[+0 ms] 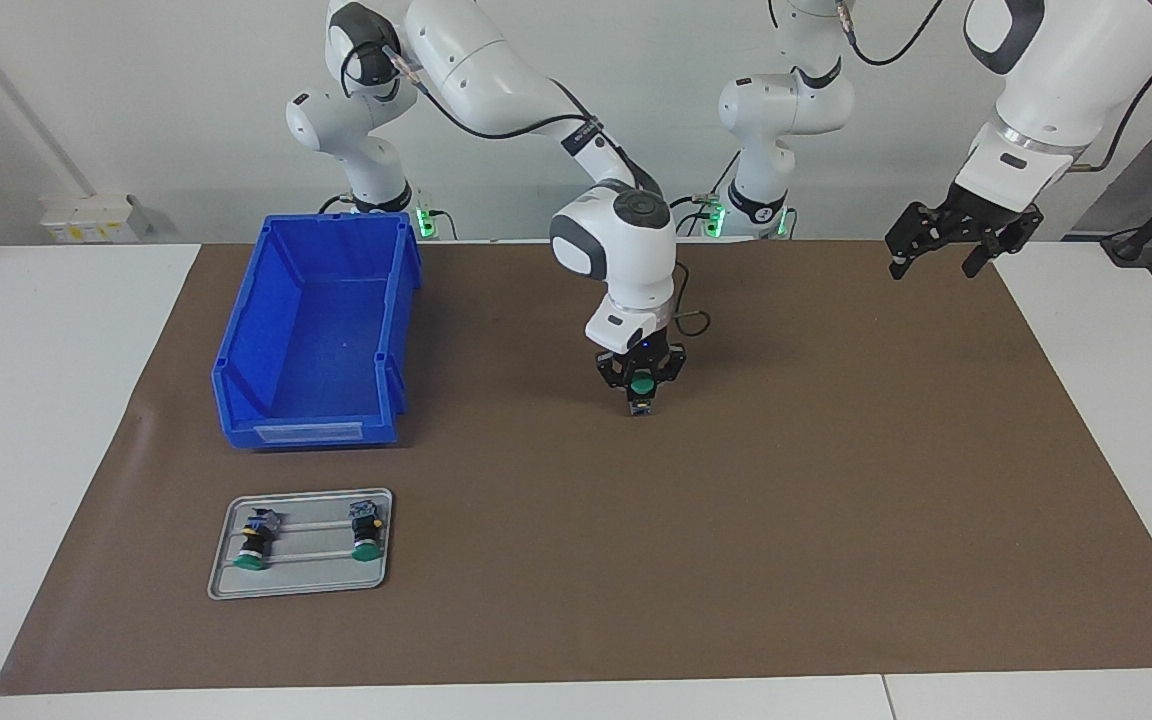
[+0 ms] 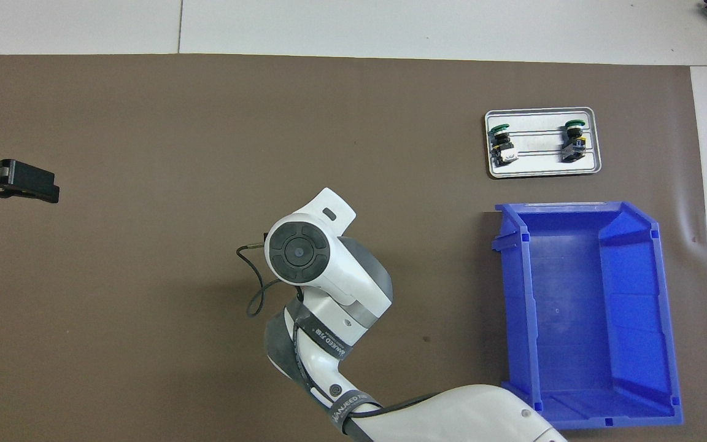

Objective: Place and press button with both arms
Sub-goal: 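Carry the green button over the blue bin with the right gripper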

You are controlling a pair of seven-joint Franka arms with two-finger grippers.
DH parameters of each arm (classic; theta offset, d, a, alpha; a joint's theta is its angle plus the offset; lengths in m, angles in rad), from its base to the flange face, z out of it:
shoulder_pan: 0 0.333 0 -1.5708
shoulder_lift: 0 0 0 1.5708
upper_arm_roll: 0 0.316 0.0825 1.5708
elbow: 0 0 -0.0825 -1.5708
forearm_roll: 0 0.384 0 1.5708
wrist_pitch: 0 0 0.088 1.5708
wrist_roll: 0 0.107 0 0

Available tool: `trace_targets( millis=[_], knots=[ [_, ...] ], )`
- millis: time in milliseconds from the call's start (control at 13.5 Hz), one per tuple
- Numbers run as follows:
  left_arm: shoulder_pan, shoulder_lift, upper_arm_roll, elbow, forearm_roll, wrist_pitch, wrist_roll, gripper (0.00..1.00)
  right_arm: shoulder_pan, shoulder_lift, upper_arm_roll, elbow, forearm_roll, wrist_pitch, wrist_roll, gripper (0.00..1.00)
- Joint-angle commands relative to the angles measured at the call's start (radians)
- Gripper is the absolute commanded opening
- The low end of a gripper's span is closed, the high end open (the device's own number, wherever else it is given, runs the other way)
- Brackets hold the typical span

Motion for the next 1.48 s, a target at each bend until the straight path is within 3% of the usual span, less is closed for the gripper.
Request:
trace_targets(
  millis=[0, 222, 444, 593, 815, 963, 1407],
  knots=[
    [0.012, -0.018, -0.008, -0.017, 0.009, -0.010, 0.001, 1.00, -0.099, -0.186, 0.006, -0.017, -0.021, -0.149, 0.004, 0.00],
    [0.012, -0.018, -0.008, -0.017, 0.009, -0.012, 0.001, 1.00, -0.250, -0.328, 0.008, -0.038, -0.021, -0.269, -0.109, 0.00],
    [0.012, -0.018, -0.008, -0.017, 0.009, -0.010, -0.001, 1.00, -0.451, -0.467, 0.010, -0.095, 0.034, -0.394, -0.368, 0.00],
    [0.012, -0.018, -0.010, -0.017, 0.009, -0.010, 0.001, 1.00, -0.588, -0.532, 0.010, -0.194, 0.083, -0.404, -0.565, 0.00],
    [0.012, -0.018, -0.008, -0.017, 0.009, -0.012, 0.001, 1.00, -0.729, -0.654, 0.008, -0.477, 0.119, -0.253, -0.818, 0.00],
    [0.012, -0.018, -0.010, -0.017, 0.009, -0.010, 0.001, 1.00, -0.753, -0.727, 0.006, -0.662, 0.126, -0.113, -0.846, 0.00],
    [0.012, -0.018, -0.010, -0.017, 0.009, -0.010, 0.001, 1.00, -0.743, -0.667, 0.006, -0.891, 0.181, 0.193, -0.846, 0.00]
  ],
)
